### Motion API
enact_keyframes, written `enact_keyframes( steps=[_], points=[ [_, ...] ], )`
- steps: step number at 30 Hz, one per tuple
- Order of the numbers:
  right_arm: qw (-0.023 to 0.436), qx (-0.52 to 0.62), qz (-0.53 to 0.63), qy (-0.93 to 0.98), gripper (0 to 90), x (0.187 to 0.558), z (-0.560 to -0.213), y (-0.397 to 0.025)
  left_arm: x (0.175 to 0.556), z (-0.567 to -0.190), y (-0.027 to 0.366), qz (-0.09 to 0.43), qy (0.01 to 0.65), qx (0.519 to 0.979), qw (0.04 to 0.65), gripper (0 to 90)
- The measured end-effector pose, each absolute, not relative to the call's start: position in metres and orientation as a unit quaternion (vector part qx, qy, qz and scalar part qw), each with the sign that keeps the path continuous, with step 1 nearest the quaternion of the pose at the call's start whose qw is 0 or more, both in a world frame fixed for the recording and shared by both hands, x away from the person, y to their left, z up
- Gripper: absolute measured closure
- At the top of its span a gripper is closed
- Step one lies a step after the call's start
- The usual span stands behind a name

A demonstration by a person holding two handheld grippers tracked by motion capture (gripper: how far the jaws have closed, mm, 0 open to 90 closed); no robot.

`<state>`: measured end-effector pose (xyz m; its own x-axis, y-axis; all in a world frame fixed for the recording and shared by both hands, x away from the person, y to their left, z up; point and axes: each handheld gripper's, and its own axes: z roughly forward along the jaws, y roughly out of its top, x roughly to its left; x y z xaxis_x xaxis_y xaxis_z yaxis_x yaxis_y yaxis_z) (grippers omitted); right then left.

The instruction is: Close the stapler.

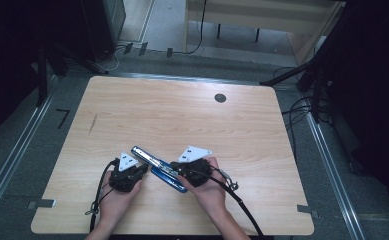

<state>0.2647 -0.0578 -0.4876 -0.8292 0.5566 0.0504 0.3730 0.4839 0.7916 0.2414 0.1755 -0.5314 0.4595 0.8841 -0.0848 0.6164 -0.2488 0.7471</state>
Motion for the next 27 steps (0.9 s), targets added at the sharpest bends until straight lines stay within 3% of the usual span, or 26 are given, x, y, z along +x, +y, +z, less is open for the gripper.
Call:
enact_keyframes(
  steps=[27],
  points=[
    [0.103,0.242,0.382,0.886,90.0,0.295,-0.497,0.009,0.247,-0.532,0.178,0.179,0.495,0.764,0.372,90.0]
  ],
)
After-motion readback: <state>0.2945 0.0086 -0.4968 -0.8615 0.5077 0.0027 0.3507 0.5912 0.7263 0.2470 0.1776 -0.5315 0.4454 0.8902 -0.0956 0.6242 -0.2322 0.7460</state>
